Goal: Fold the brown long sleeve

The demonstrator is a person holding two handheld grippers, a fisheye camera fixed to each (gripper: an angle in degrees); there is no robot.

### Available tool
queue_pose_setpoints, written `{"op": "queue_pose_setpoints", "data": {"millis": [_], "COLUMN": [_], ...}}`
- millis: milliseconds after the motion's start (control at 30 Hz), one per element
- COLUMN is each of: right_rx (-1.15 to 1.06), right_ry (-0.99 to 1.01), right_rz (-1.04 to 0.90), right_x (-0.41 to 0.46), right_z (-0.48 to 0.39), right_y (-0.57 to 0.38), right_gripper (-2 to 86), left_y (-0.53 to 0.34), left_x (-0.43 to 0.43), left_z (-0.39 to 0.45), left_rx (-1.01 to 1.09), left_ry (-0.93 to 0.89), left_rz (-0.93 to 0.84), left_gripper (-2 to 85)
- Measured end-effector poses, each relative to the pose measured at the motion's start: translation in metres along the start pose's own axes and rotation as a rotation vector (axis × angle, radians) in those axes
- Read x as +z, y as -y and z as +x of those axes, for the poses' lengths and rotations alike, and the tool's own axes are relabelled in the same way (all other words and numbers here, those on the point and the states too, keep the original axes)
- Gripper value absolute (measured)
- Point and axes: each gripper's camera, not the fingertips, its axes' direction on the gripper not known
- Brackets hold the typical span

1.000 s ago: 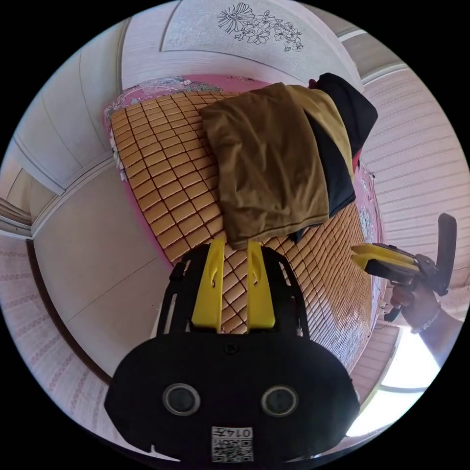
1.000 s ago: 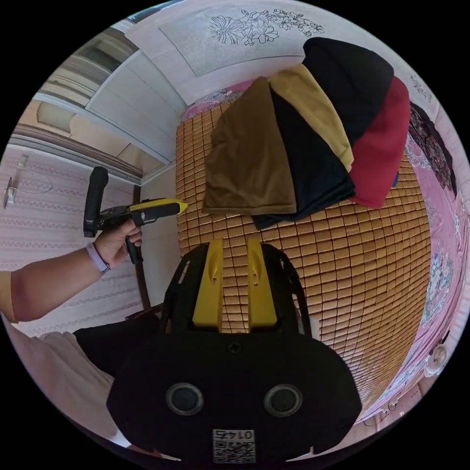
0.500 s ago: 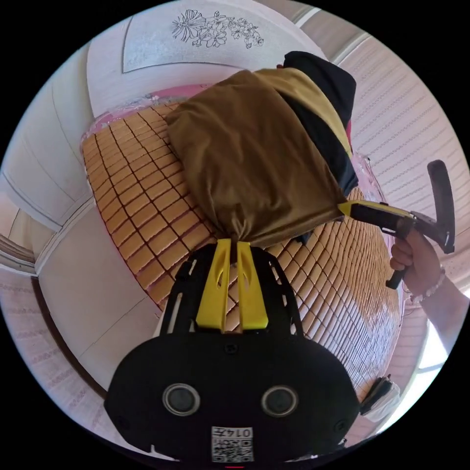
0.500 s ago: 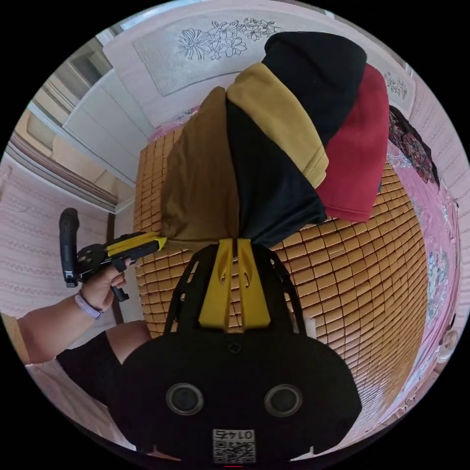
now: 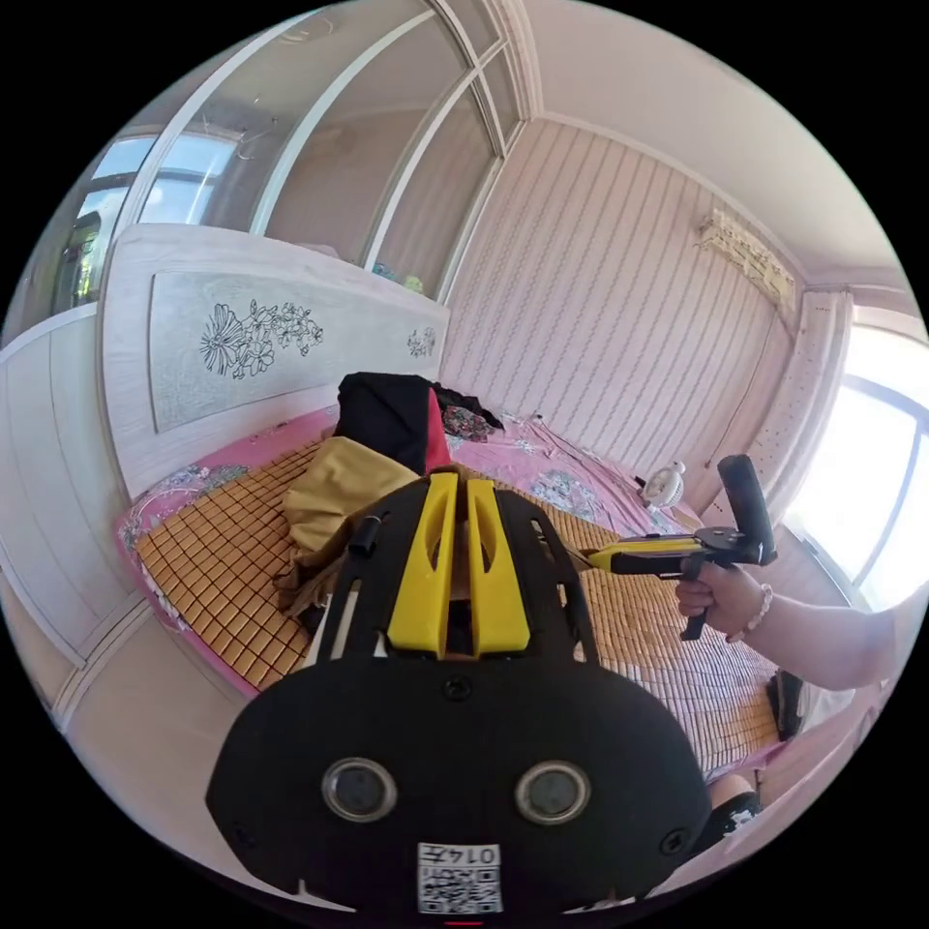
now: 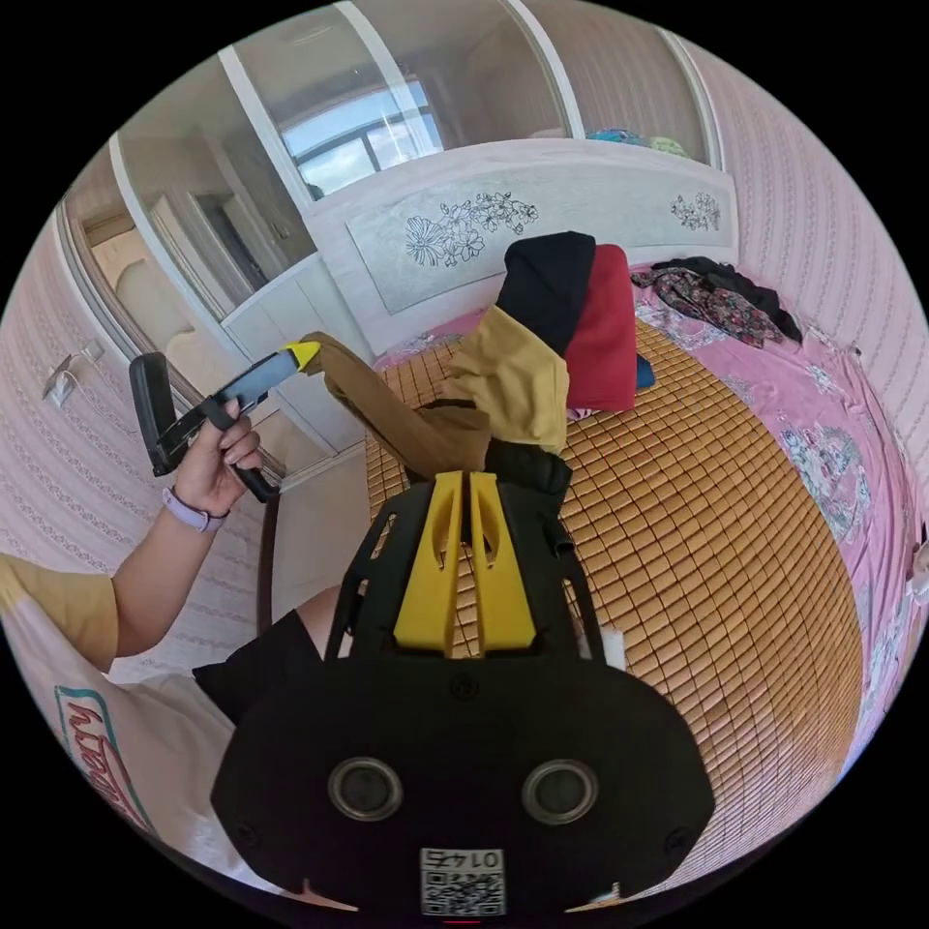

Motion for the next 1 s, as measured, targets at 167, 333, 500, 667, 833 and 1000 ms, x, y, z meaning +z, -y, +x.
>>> {"op": "queue_pose_setpoints", "data": {"millis": [167, 333, 500, 667, 833, 1000], "right_rx": [0.037, 0.052, 0.205, 0.537, 0.865, 0.992], "right_ry": [-0.013, -0.07, -0.119, -0.215, -0.18, -0.227], "right_rz": [0.108, 0.306, 0.405, 0.212, 0.091, 0.13], "right_x": [-0.067, -0.143, -0.184, -0.151, -0.137, -0.151], "right_z": [-0.02, -0.049, -0.051, -0.026, -0.018, -0.01], "right_y": [-0.066, -0.152, -0.244, -0.367, -0.488, -0.534], "right_gripper": [-0.3, 0.0, 1.1, 4.9, 7.4, 7.8], "left_y": [0.009, 0.044, 0.036, -0.103, -0.23, -0.249], "left_x": [-0.014, 0.006, 0.025, 0.075, 0.127, 0.132], "left_z": [0.066, 0.162, 0.309, 0.412, 0.418, 0.42], "left_rx": [0.122, 0.333, 0.636, 0.766, 0.786, 0.834], "left_ry": [-0.086, -0.241, -0.563, -0.805, -0.766, -0.707], "left_rz": [-0.003, -0.055, -0.137, -0.44, -0.884, -0.902], "left_gripper": [-0.9, -0.7, 0.7, 2.1, -0.6, -0.1]}}
